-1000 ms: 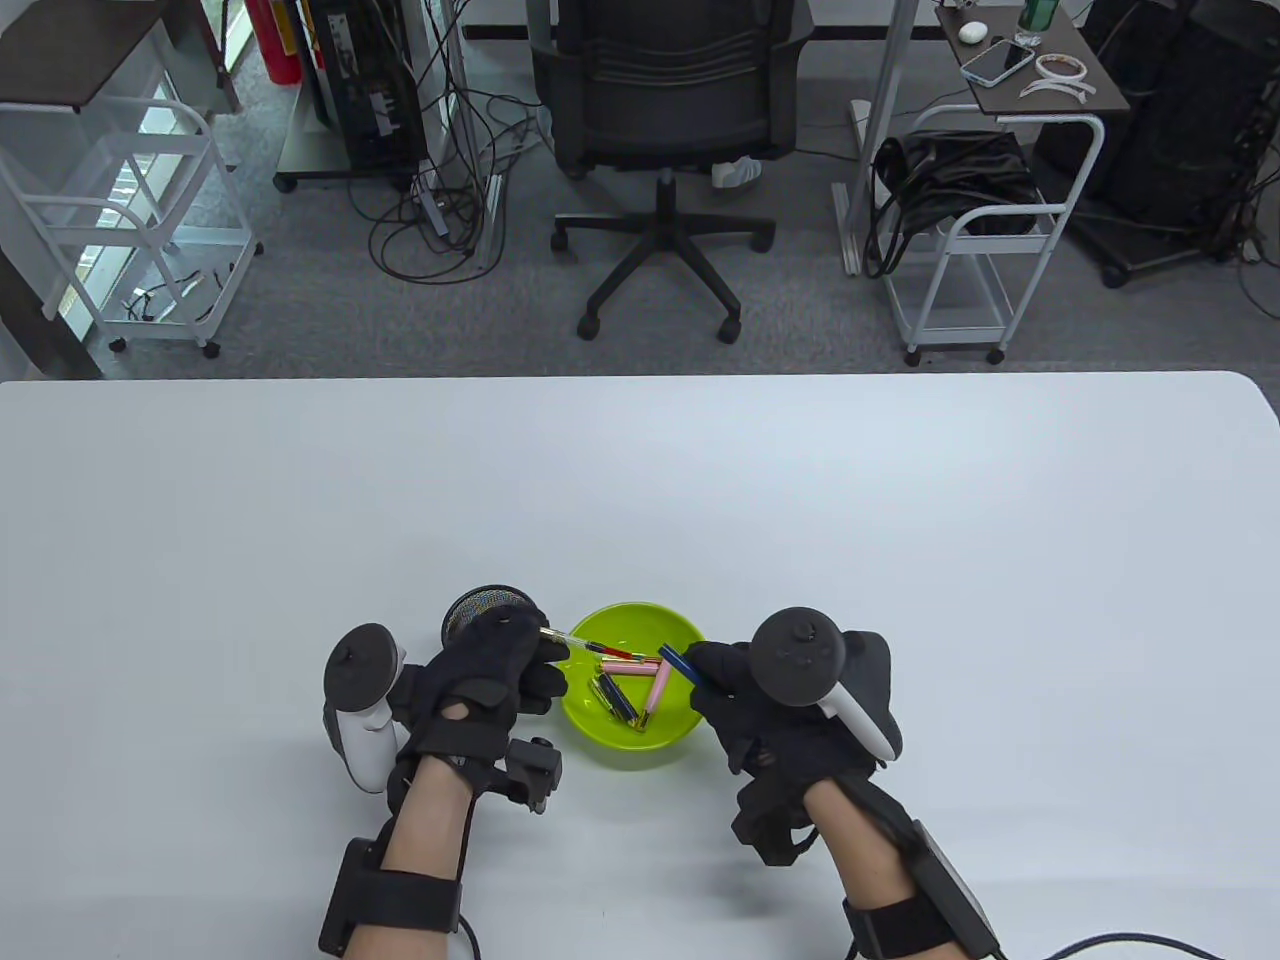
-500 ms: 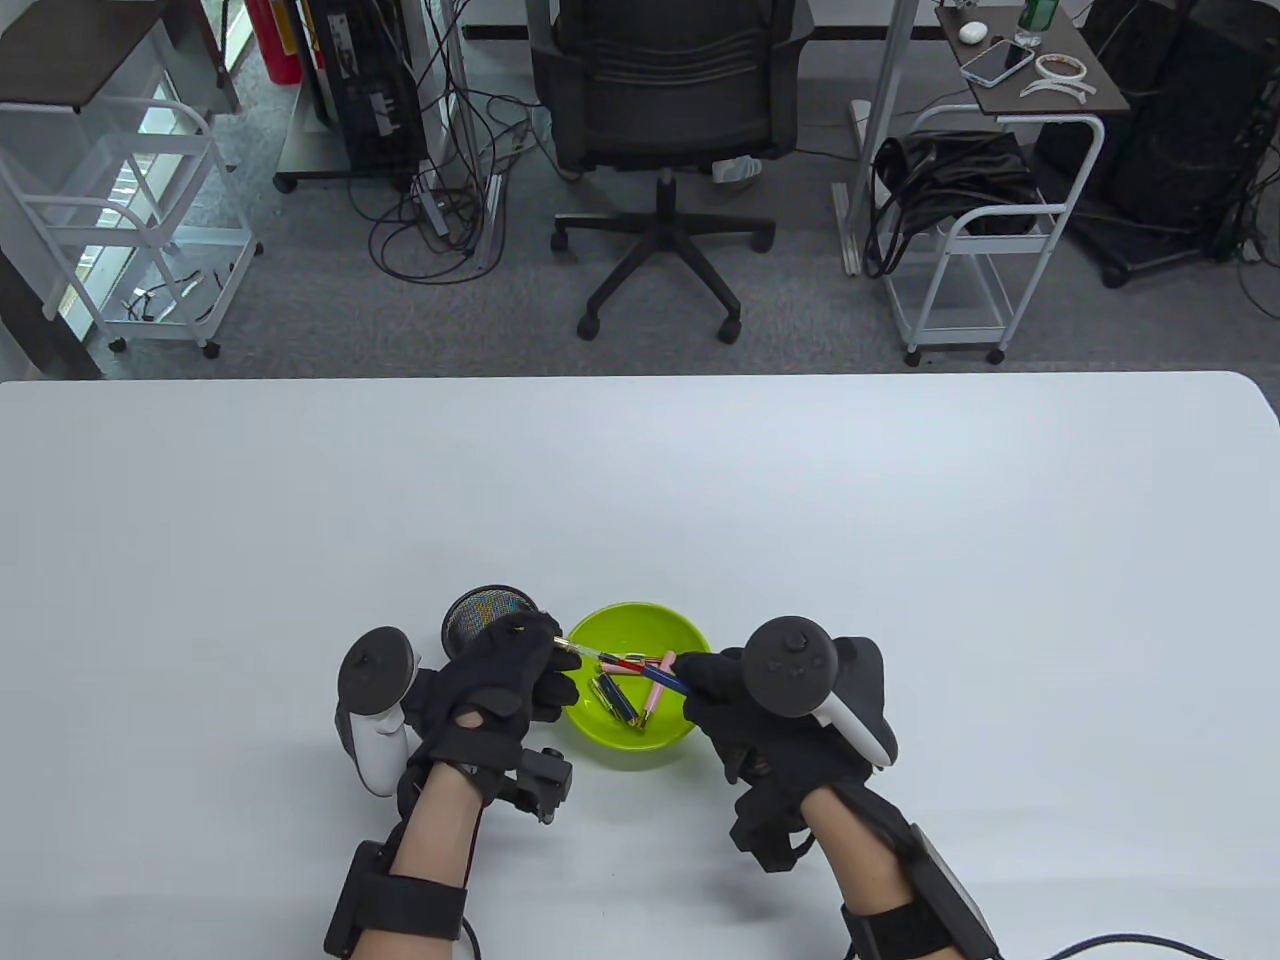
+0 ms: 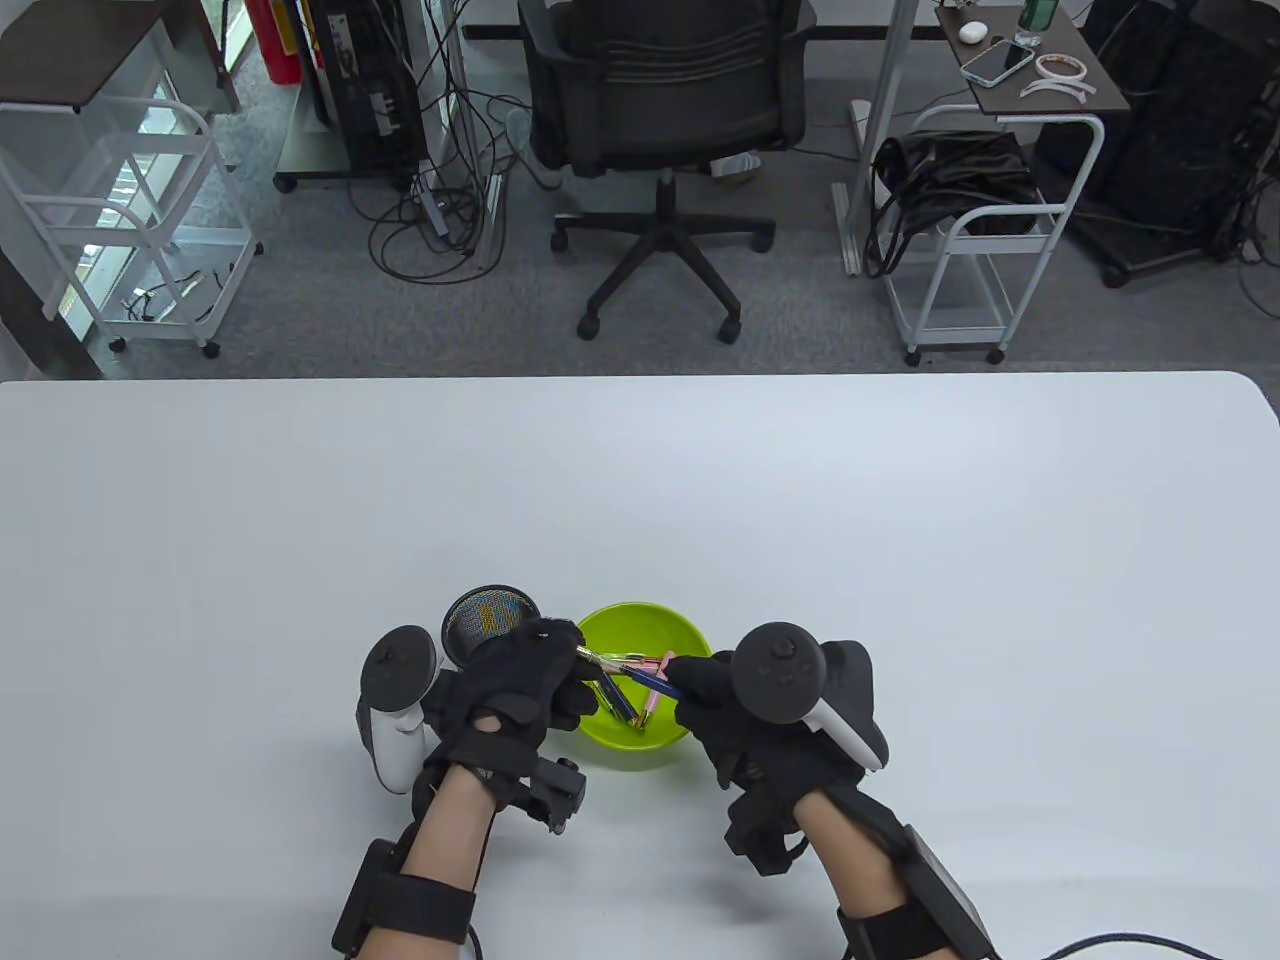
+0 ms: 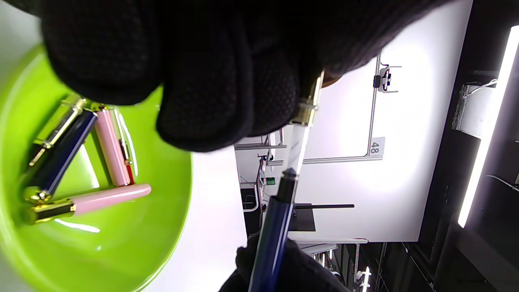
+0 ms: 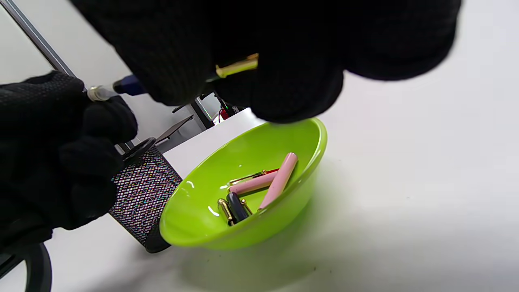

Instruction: Assemble fountain pens from components

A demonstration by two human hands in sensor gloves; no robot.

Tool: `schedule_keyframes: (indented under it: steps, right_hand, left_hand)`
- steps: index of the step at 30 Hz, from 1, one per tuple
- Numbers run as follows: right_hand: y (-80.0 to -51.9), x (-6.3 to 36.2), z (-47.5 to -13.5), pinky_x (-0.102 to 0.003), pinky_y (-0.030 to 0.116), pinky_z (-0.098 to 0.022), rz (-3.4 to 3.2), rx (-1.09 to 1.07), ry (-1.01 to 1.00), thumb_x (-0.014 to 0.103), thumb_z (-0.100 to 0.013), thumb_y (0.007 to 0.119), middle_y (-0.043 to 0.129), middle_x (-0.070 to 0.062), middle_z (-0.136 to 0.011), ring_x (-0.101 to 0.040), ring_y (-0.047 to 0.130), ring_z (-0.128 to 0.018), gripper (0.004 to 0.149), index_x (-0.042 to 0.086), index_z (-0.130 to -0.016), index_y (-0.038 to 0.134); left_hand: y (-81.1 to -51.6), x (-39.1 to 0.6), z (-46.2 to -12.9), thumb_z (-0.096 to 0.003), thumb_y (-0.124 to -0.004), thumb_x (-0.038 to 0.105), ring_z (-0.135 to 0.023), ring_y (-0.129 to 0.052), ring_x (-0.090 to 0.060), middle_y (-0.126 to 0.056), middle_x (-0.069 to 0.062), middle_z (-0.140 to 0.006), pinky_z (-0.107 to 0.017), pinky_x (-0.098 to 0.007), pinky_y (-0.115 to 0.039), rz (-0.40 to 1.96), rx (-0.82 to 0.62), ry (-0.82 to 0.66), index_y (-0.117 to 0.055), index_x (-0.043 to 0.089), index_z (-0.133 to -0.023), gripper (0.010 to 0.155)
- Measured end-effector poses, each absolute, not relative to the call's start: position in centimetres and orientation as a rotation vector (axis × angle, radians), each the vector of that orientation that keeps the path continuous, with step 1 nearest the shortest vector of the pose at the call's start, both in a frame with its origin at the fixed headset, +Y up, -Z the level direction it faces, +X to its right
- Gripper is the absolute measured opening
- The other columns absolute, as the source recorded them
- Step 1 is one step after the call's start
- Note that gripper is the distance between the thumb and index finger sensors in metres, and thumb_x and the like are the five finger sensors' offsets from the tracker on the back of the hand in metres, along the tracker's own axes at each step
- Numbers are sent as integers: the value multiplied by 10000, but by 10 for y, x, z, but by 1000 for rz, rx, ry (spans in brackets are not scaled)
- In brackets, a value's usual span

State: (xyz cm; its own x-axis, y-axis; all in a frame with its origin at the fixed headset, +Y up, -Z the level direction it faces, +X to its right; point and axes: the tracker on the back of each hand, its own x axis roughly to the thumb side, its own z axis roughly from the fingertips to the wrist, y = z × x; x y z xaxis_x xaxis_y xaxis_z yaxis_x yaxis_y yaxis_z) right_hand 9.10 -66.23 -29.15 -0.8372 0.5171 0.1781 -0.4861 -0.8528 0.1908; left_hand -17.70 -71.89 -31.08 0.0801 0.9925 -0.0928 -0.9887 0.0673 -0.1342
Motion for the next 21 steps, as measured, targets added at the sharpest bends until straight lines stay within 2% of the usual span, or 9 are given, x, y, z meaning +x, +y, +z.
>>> schedule_keyframes:
  steps: [11, 15, 21]
  right_hand:
    - [-661, 88, -289, -450, 873, -261, 2575, 342, 172, 336, -407, 887, 907, -72, -779, -254, 988, -375, 494, 216, -884, 852]
    - [-661, 87, -289, -446, 874, -259, 2557, 347, 147, 339, -410, 878, 905, -73, -778, -246, 988, -370, 498, 208, -889, 843]
    - [-659, 85, -286, -443, 878, -250, 2510, 368, 111, 342, -410, 876, 912, -75, -766, -235, 990, -358, 499, 201, -887, 845]
  left_hand:
    - [-717, -181, -312, -545, -726, 388, -527, -1003, -225, -898, -91, -809, -416, -483, -837, 1473, -158, -23, -681, 118, -918, 462]
    - [-720, -178, -312, -546, -728, 390, -525, -1005, -229, -902, -93, -807, -415, -485, -837, 1525, -196, -39, -683, 123, -915, 457]
    - [-720, -166, -312, -547, -732, 422, -523, -1006, -226, -921, -76, -781, -416, -483, -838, 1479, -230, -108, -707, 140, -896, 449]
